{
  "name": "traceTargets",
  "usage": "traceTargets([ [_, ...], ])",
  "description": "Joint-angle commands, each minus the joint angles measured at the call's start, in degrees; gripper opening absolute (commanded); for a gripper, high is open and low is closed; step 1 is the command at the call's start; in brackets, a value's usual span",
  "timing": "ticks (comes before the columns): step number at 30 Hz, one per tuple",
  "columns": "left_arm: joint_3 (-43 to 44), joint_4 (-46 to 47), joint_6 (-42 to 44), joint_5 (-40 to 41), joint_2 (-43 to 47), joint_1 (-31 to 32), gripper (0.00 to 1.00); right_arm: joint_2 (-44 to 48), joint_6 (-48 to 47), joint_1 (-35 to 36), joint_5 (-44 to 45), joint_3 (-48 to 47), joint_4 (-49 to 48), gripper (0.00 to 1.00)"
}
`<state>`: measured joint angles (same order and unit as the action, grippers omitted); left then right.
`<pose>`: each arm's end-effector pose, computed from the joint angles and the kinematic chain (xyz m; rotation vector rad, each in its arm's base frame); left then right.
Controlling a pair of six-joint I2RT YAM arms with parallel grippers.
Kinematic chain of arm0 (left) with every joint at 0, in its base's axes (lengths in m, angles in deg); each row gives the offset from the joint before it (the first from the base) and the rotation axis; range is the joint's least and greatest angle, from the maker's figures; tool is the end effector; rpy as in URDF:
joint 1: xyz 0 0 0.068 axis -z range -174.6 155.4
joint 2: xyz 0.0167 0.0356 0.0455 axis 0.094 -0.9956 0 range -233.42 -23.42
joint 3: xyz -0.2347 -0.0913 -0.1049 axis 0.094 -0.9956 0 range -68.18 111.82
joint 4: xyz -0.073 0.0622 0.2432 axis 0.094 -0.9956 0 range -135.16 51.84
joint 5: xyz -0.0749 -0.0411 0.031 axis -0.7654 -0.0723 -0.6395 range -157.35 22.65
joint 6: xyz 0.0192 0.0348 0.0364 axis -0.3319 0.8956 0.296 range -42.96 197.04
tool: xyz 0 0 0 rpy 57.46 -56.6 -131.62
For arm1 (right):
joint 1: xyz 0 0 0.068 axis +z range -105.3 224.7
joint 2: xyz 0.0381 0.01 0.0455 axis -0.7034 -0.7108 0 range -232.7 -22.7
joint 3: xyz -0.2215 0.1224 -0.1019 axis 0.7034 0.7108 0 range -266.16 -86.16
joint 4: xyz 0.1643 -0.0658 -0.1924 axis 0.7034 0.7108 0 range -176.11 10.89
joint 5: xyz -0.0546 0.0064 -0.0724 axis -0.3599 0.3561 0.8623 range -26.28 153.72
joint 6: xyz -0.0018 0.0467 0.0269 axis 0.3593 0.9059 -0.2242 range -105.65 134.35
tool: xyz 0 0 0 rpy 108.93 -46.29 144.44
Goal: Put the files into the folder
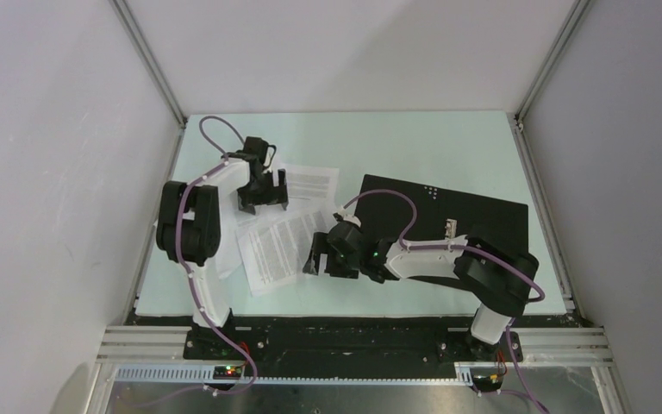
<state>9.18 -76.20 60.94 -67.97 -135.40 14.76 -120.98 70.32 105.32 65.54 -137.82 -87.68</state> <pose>0.3819 -0.0634 0.1639 -0.1648 2.8421 -0.1106 0.1714 0.3021 0.1603 -0.0874 2.5630 0.8810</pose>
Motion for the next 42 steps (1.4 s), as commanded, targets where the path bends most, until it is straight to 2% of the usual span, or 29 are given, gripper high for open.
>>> traceTargets([
  [1,-4.9,-2.0,-4.7,-3.0,1.3,0.7,1.00,-2.8,2.4,-0.9,-0.6,1.2,-4.9,0.94],
  [9,-12.3,-1.9,-6.4,-1.6,5.6,2.3,0.94,-7.2,3.3,-4.1,-1.1,0.9,-9.5,0.94],
  [15,-16.3,-2.0,-7.4,-1.3,9.5,2.5,0.81,-10.7,3.0,-5.5,-1.2,-1.8,-10.4,0.94],
  [17,-16.7,-2.0,-7.4,-0.8,11.1,2.4,0.74,-11.2,2.5,-6.0,-1.2,-2.8,-9.8,0.94],
  [20,-16.0,-2.7,-8.1,-0.1,12.5,2.3,0.68,-11.3,1.2,-7.2,-1.1,-4.3,-8.9,0.94],
  [23,-14.7,-3.4,-9.1,-0.4,14.5,2.1,0.57,-11.3,-0.5,-8.5,-3.3,-6.4,-6.7,0.94],
  [31,-9.4,-3.7,-17.6,-7.5,20.0,-3.0,0.38,-6.6,-3.5,-14.3,-7.3,-10.0,0.6,0.94],
  [36,-5.3,-2.9,-22.4,-8.4,21.2,-4.7,0.33,-6.6,-4.4,-16.8,-11.4,-11.0,1.3,0.94],
  [42,-3.6,-2.4,-26.9,-2.8,18.9,-6.0,0.32,-10.3,-7.1,-18.7,-11.4,-17.5,6.7,0.94],
])
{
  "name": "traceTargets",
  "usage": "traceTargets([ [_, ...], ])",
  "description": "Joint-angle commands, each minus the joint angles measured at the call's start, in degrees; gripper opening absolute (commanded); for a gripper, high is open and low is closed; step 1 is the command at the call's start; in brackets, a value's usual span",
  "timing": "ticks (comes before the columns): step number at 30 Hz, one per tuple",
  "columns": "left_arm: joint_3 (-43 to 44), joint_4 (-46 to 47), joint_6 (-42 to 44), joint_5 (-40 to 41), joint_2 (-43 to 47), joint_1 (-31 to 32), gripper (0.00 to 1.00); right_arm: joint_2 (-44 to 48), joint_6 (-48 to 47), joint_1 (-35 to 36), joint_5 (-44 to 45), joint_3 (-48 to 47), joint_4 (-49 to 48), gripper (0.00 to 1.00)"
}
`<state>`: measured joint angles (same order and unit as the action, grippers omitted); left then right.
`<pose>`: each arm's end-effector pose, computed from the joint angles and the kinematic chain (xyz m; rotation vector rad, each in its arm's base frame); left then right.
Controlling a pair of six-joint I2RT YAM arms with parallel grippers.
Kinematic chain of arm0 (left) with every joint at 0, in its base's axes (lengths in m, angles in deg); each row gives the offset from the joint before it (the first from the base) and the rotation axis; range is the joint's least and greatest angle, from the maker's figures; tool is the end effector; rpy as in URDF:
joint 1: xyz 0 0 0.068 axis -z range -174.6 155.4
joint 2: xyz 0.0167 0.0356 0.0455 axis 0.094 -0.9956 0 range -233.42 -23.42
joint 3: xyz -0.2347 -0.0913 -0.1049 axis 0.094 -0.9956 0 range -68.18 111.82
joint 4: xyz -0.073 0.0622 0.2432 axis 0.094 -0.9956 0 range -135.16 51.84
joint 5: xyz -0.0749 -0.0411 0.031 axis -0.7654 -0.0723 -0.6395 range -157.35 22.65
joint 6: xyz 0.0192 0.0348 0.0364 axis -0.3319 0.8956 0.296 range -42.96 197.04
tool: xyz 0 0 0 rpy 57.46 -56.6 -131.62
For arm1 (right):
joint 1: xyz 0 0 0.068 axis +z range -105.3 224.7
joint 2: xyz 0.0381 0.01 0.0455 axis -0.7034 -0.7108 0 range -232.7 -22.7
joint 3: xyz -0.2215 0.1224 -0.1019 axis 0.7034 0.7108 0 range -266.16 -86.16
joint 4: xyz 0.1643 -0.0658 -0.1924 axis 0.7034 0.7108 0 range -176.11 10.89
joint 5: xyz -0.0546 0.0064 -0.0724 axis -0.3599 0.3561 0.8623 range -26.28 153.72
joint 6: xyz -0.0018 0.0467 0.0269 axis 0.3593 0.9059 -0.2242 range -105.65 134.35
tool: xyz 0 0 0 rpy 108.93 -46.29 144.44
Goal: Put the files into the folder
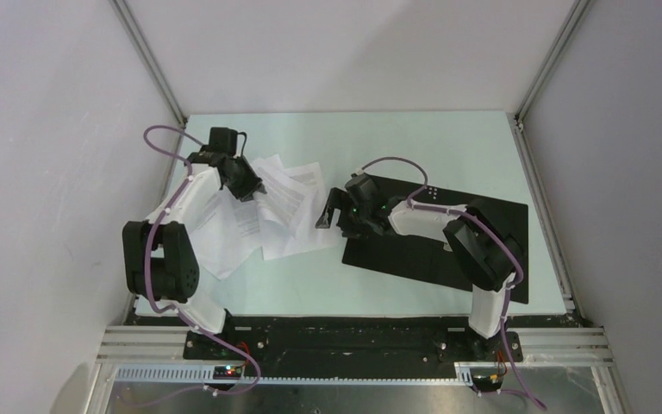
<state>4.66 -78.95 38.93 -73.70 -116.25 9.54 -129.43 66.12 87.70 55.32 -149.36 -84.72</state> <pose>0.3359 -0.0283 0.2544 -0.7452 2.5731 -0.3902 0.2833 0.2713 0.1639 0.1179 2.5610 0.9099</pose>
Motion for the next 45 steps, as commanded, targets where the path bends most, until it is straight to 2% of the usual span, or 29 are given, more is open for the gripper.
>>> traceTargets([
  [1,0.0,0.6,-6.2,4.7,-0.6,-0.7,0.32,-3.4,-4.2,-1.3,-1.0,-8.5,4.2,0.94],
  [5,-3.5,1.4,-9.0,10.2,-2.2,-0.2,0.35,-8.7,-8.3,-2.5,-0.1,-17.3,7.5,0.94],
  [7,-4.5,1.5,-9.7,12.2,-3.2,0.8,0.41,-11.8,-9.4,-3.0,-0.2,-21.5,9.0,0.94],
  [11,-6.0,1.6,-11.1,15.1,-4.2,2.8,0.62,-17.4,-11.2,-4.1,-0.3,-29.3,13.4,0.94],
  [13,-6.1,1.5,-10.3,15.2,-3.9,3.1,0.79,-19.1,-12.2,-4.5,0.3,-31.8,14.8,0.94],
  [15,-6.2,1.4,-9.1,16.3,-2.6,3.1,0.91,-20.1,-13.2,-5.0,1.3,-33.4,15.9,0.94],
  [17,-6.2,1.2,-7.5,17.8,-1.1,2.8,0.98,-21.1,-14.2,-5.5,1.7,-35.0,17.3,0.94],
  [23,-8.4,-1.5,-5.4,20.9,4.4,-2.6,1.00,-24.1,-16.2,-6.7,0.7,-39.2,19.5,0.94],
  [29,-14.6,-1.3,-3.3,19.8,8.5,-18.2,1.00,-26.1,-16.6,-6.9,-2.3,-40.0,18.6,0.94],
  [35,-18.9,2.5,-2.5,17.1,9.3,-27.2,1.00,-26.6,-16.4,-6.5,-4.7,-39.5,16.8,0.94],
  [40,-22.4,8.4,-3.4,10.3,9.4,-30.5,1.00,-26.9,-16.3,-6.2,-6.5,-37.9,14.3,0.94],
  [45,-26.3,12.1,-6.9,8.5,8.1,-31.1,1.00,-27.0,-16.3,-6.2,-7.8,-37.1,12.9,0.94],
])
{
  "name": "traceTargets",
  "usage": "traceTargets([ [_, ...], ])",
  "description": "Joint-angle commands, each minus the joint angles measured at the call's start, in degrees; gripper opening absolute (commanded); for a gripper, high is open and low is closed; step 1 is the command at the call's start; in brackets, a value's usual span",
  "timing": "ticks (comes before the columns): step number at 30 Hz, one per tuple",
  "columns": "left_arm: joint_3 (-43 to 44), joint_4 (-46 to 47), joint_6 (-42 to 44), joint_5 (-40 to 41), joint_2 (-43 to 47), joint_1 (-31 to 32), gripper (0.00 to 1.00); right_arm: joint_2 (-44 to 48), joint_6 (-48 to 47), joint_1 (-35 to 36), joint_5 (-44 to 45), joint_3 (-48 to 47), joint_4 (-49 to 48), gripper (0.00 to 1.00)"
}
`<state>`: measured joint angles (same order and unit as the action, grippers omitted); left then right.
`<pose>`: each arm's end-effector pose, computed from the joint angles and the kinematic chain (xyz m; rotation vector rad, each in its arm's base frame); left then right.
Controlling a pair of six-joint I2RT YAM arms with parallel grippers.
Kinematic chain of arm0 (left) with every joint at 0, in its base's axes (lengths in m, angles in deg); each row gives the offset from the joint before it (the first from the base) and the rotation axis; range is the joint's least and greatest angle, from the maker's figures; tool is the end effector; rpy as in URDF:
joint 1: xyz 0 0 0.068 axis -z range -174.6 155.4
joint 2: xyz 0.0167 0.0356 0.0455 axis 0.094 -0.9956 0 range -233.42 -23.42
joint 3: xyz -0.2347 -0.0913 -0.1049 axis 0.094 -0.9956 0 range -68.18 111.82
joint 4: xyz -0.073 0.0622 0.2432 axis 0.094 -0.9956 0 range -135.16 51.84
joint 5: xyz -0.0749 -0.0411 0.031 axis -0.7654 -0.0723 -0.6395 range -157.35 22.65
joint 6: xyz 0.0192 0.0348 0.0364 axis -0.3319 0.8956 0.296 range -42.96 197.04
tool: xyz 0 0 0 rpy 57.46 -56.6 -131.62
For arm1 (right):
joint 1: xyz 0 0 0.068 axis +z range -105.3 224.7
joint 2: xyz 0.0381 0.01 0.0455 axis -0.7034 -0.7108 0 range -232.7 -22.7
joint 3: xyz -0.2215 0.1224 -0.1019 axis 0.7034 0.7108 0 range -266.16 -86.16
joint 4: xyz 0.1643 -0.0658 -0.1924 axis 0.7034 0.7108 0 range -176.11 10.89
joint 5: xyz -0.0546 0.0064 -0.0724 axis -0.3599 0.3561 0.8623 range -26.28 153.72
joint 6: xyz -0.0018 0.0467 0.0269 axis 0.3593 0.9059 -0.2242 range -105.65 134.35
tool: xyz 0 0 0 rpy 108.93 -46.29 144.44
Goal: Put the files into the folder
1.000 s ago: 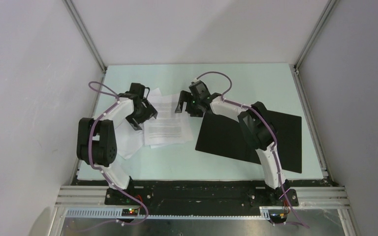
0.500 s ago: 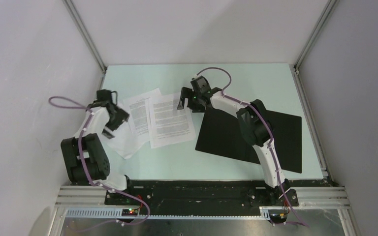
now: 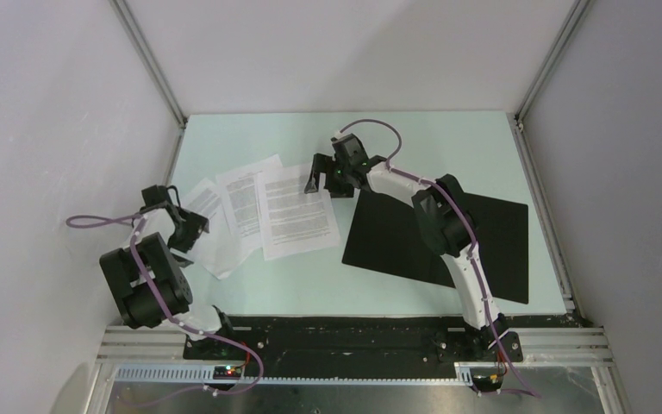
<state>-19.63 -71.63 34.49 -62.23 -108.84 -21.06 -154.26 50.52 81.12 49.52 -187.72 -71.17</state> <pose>0.2383 0.1221 0.1746 -1.5977 2.2864 0.0558 0.4085 0.3123 0.1638 -0.1353 2.5099 0.8683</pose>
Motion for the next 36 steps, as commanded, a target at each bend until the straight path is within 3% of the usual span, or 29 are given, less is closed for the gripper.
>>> traceTargets([
  [1,-2.5,5.7,-3.3,-3.3,0.7,-0.6,1.00,-2.2,-0.7,0.3,-2.0,1.4,-0.7,0.94],
  [11,-2.8,9.5,-3.0,-8.7,-3.4,2.1,1.00,-2.6,-1.0,0.2,-3.3,1.3,-1.9,0.94],
  [21,11.0,3.2,3.7,-8.7,-16.1,12.2,1.00,-5.6,-2.5,0.3,-4.0,-4.6,1.1,0.95],
  [26,16.1,-0.7,6.7,-7.2,-19.9,17.1,0.87,-8.3,-2.7,0.5,-3.8,-9.5,3.2,0.95],
  [31,20.4,-4.3,10.8,-5.3,-20.8,19.7,0.99,-12.2,-2.1,1.6,-4.2,-16.7,6.3,0.99],
  [36,24.3,-6.9,13.8,-2.5,-22.4,22.2,1.00,-15.5,-1.9,3.4,-4.8,-23.0,9.6,1.00],
])
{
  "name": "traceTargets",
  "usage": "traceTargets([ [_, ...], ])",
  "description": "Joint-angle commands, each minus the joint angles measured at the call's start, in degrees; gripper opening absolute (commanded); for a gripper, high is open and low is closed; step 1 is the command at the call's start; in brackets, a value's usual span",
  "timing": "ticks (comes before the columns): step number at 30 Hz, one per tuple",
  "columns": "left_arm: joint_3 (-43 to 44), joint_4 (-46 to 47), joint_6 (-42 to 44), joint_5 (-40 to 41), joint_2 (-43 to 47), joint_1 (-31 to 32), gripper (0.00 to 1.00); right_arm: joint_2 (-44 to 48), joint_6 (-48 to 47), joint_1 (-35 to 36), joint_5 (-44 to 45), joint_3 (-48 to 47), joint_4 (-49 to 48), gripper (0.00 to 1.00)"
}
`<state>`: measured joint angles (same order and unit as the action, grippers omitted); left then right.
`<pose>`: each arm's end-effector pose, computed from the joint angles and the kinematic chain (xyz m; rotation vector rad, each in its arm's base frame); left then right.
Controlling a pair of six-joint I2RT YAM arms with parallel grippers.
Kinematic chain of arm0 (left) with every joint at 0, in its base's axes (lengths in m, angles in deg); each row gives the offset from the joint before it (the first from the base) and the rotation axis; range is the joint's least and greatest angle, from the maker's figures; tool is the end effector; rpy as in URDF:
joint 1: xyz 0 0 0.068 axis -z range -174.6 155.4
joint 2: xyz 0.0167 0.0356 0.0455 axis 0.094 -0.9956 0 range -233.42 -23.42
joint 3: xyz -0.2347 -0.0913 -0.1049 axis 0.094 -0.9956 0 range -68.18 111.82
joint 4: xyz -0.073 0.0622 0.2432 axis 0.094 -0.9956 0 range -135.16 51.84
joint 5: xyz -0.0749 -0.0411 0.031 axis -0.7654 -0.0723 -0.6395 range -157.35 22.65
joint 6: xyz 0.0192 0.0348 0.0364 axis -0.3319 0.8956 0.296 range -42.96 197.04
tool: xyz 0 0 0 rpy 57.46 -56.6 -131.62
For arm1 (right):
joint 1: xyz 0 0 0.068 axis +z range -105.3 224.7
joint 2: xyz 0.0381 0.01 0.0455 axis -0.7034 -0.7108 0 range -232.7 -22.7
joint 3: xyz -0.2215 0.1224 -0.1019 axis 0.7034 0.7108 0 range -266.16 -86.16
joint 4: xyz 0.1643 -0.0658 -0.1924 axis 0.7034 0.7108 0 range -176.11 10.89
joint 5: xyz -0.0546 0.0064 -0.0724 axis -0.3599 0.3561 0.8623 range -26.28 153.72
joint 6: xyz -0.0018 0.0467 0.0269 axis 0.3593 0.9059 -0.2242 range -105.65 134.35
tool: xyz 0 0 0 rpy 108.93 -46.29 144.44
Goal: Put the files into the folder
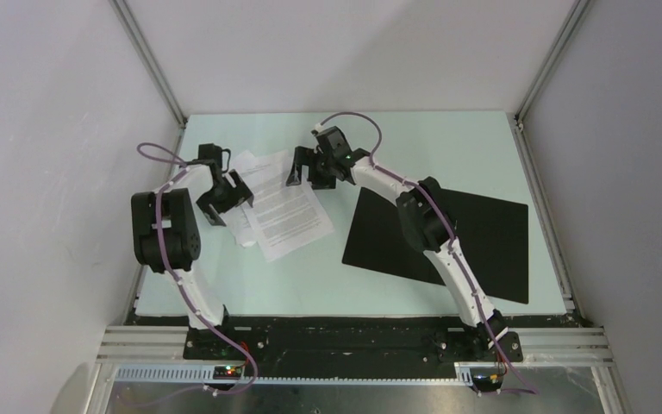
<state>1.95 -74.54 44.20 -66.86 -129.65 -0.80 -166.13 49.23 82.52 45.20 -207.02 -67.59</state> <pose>0.3579 0.0391 0.1666 -0.9508 2.6771 -0.0890 0.4374 0.3539 0.1613 -0.2452 2.4506 0.9844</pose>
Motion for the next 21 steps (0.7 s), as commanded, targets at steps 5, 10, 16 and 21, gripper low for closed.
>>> traceTargets([
  [5,4.4,-5.9,2.4,2.7,-2.8,3.9,1.00,-3.8,-0.7,1.8,-0.8,-4.4,6.6,0.99],
  [10,1.3,-6.4,-5.4,5.7,-1.0,4.9,1.00,-2.5,-1.0,0.9,-1.7,-2.5,6.6,1.00],
  [16,-3.2,-6.2,-15.1,5.2,2.2,7.7,1.00,-0.9,-1.3,0.8,-3.0,0.0,5.9,0.99],
  [21,-6.9,-6.0,-18.9,5.1,5.6,10.5,1.00,0.5,-2.0,1.4,-3.6,2.1,5.7,1.00],
])
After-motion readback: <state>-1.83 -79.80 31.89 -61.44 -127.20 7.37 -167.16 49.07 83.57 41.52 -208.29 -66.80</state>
